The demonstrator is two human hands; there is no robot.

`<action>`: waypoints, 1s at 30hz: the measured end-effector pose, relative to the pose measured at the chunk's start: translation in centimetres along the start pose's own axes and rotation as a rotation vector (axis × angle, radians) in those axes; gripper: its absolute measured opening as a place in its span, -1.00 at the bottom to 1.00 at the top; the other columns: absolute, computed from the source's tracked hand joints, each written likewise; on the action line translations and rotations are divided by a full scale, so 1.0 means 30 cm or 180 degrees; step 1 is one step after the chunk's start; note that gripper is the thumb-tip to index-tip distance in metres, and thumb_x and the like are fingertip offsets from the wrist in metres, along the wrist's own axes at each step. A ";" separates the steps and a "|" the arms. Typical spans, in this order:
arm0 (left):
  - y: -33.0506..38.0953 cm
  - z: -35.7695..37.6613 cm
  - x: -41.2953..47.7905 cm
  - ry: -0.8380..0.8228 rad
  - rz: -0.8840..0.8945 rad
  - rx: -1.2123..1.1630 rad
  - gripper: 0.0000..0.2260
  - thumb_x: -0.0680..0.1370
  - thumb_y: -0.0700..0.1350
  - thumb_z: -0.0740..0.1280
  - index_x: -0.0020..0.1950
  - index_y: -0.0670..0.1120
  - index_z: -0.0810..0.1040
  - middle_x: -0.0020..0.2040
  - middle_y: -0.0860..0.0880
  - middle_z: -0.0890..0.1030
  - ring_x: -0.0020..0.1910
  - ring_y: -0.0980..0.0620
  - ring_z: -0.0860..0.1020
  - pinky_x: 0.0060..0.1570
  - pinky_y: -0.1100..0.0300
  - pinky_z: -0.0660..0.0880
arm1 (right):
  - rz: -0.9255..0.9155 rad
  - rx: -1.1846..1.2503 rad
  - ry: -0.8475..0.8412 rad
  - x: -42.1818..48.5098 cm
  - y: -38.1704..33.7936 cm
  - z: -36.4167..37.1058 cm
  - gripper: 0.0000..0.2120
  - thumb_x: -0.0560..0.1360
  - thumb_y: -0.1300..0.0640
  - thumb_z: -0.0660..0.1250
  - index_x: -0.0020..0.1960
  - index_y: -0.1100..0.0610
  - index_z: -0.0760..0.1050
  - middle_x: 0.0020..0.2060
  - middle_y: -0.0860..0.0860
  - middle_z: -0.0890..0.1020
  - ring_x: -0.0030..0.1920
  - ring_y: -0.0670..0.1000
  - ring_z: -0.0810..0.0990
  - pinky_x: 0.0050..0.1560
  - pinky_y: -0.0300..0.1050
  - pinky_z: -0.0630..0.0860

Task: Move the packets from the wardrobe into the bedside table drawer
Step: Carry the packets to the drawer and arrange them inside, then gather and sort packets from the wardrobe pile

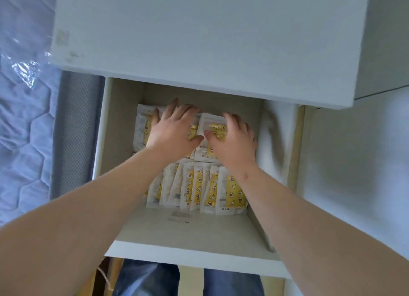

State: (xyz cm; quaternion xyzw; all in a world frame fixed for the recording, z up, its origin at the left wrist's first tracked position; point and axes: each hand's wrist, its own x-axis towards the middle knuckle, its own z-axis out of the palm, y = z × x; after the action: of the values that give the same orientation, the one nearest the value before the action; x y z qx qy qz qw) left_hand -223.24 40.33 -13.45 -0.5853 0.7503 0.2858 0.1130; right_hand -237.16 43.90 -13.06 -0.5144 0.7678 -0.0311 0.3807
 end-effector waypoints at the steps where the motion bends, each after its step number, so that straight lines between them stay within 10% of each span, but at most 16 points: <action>1: 0.023 -0.020 -0.023 0.0046 -0.0026 -0.0027 -0.44 0.54 0.13 0.23 0.50 0.07 0.15 0.52 0.08 0.17 0.54 -0.02 -0.06 0.45 -0.21 -0.09 | 0.0050 0.0098 0.0033 -0.028 -0.010 -0.024 -0.41 0.52 -0.17 0.22 0.47 -0.01 0.19 0.44 -0.02 0.29 0.44 0.08 0.19 0.38 0.03 0.17; 20: 0.425 -0.396 -0.524 0.0278 -0.0222 -0.1103 -0.47 0.54 0.10 0.28 0.48 0.09 0.21 0.46 0.08 0.30 0.47 0.02 0.19 0.43 -0.05 0.11 | 0.0819 0.2361 0.0521 -0.607 -0.107 -0.430 -0.48 0.55 -0.10 0.23 0.46 0.02 0.25 0.43 -0.07 0.33 0.43 -0.04 0.27 0.44 0.04 0.26; 30: 0.488 -0.488 -0.687 -0.0317 0.0833 -0.0792 -0.49 0.55 0.06 0.28 0.47 0.05 0.22 0.44 0.04 0.33 0.39 -0.01 0.32 0.35 -0.03 0.30 | 0.1634 0.3550 0.1641 -0.920 -0.139 -0.441 -0.50 0.57 -0.08 0.19 0.46 0.02 0.24 0.43 -0.02 0.33 0.39 0.00 0.33 0.35 -0.05 0.27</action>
State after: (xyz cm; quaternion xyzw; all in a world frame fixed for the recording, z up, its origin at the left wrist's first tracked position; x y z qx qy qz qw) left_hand -228.67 51.11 13.16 -0.4772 0.7724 0.4173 0.0386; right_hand -237.14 59.86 13.39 -0.0174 0.8012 -0.4541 0.3893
